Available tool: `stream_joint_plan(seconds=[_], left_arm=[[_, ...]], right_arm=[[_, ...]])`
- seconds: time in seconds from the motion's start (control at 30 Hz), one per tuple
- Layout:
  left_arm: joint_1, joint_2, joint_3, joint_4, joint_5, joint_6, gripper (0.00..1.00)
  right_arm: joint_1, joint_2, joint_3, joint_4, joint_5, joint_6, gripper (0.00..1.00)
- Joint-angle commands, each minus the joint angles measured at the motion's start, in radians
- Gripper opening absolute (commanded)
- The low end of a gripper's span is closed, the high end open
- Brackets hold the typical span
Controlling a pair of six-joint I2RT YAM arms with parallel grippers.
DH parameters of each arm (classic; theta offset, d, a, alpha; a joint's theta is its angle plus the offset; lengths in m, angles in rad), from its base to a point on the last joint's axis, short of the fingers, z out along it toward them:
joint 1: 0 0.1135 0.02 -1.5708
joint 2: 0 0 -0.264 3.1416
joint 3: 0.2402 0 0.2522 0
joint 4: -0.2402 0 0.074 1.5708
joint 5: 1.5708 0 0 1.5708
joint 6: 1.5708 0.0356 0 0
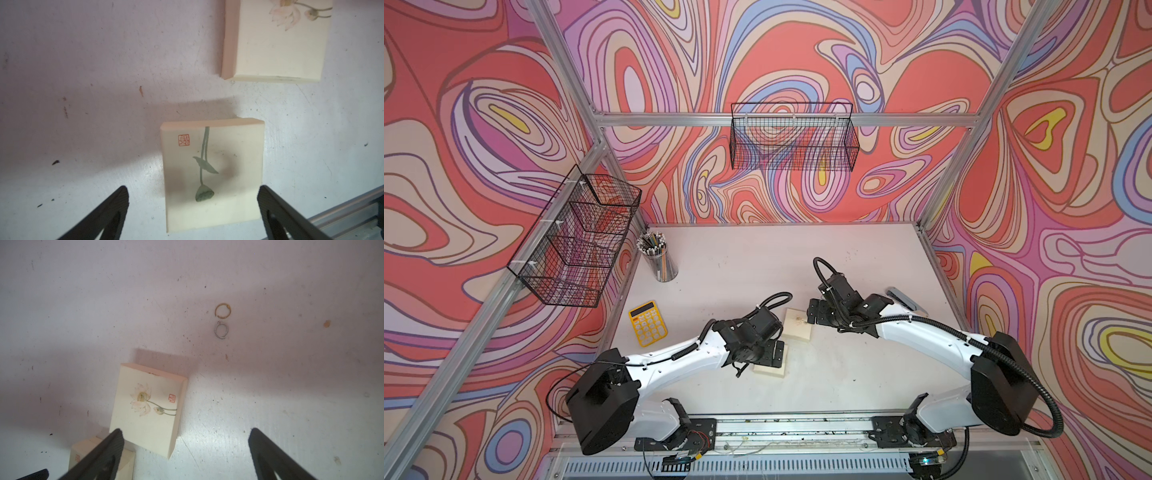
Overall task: Take the rings out of the lift-off lid box
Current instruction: Pick up the jewelry box from the center of the board.
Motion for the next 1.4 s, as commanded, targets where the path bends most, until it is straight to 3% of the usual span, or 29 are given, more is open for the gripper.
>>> stream_joint_plan(seconds=[0.0, 0.33, 0.57, 1.03, 1.37], left_arm=[[-0.019, 0.030, 0.030, -0.005, -0.026, -0.044, 1.00], [-0.078, 0.101, 0.085, -0.040, -0.097, -0.047, 1.00], [-0.107, 0.202, 0.133, -0.124, -0.223, -0.038, 1.00], [-0.107, 0.205, 0.085, -0.018, -0.193, -0.057, 1.00], [-0.034, 0.145, 0.019, 0.037, -0.155, -0.055, 0.90]], right_arm=[[-0.003, -0.024, -0.024, 0.009, 0.021, 0.010, 0.98], [-0.003, -0.026, -0.046, 0.015, 0.009, 0.014, 0.98], [-0.005, -0.036, -0.055, 0.008, 0.010, 0.015, 0.98], [-0.005, -0.028, -0.055, 0.009, 0.010, 0.022, 0.98], [-0.005, -0.016, -0.039, 0.014, -0.009, 0.018, 0.98]])
